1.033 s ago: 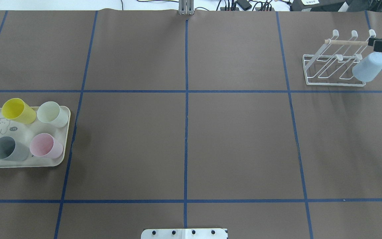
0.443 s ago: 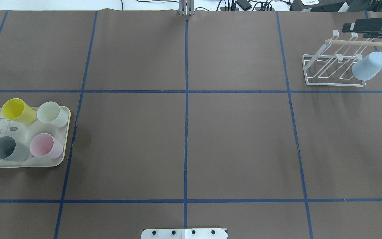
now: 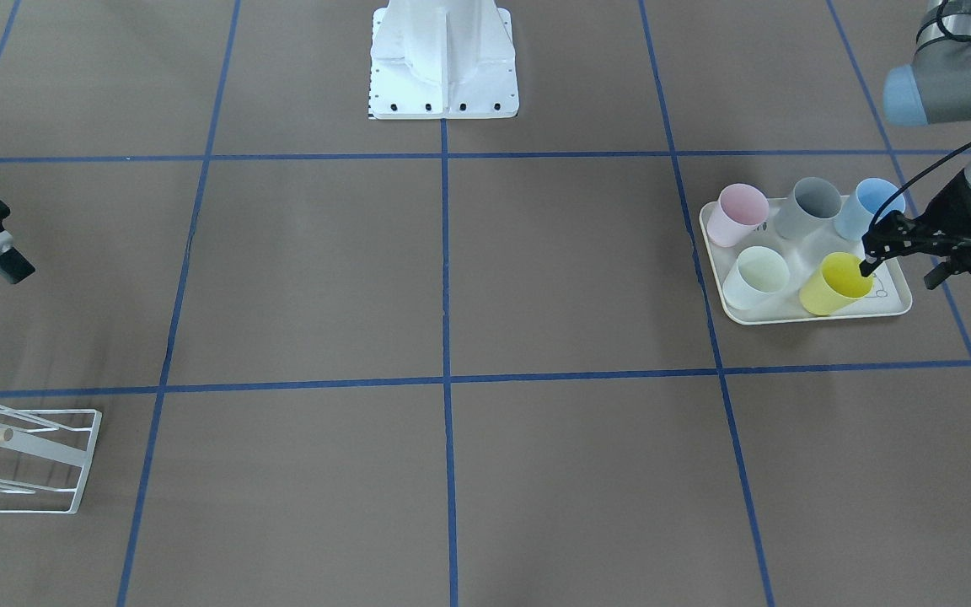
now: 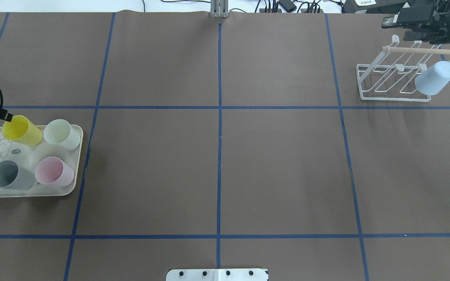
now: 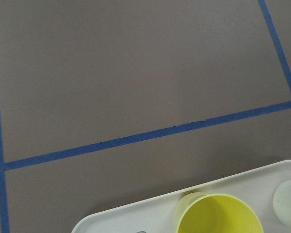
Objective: Transfer IKEA cup to right arm and place on rack
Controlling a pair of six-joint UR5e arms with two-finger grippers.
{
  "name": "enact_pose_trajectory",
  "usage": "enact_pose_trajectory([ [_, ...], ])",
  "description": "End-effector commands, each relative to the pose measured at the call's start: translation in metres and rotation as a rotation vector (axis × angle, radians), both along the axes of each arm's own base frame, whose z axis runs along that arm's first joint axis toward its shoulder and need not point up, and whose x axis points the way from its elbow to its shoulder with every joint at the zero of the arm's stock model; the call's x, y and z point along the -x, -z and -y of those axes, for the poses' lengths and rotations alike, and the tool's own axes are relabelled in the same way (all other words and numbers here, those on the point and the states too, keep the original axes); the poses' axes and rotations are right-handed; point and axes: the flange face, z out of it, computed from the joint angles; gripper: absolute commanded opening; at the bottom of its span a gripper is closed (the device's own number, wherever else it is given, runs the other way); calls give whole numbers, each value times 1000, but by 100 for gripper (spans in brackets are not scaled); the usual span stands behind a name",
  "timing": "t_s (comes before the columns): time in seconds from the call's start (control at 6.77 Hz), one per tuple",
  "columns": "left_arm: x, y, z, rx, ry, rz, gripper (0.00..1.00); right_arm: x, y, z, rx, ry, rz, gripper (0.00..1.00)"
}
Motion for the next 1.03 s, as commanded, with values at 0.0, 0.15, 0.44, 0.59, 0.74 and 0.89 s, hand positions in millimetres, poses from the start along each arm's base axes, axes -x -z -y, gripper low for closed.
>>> enact_pose_trajectory([
  [0.0, -14, -11, 11, 17, -15, 8, 84, 2, 3, 0, 1, 7, 7, 100],
  [0.15, -20, -11, 9, 15, -28, 8, 83, 2, 3, 0, 1, 11, 8, 100],
  [0.44, -23, -9, 6, 15, -41, 2, 83, 2, 3, -1, 2, 16, 9, 100],
  [0.59, -21, -10, 3, 17, -44, 4, 83, 2, 4, -3, 1, 28, 11, 100],
  [0.74, -21, -14, 2, 21, -45, 7, 81, 2, 4, -3, 0, 29, 12, 100],
  [0.89, -22, -15, 1, 26, -49, 8, 67, 2, 4, -3, 1, 29, 12, 100],
])
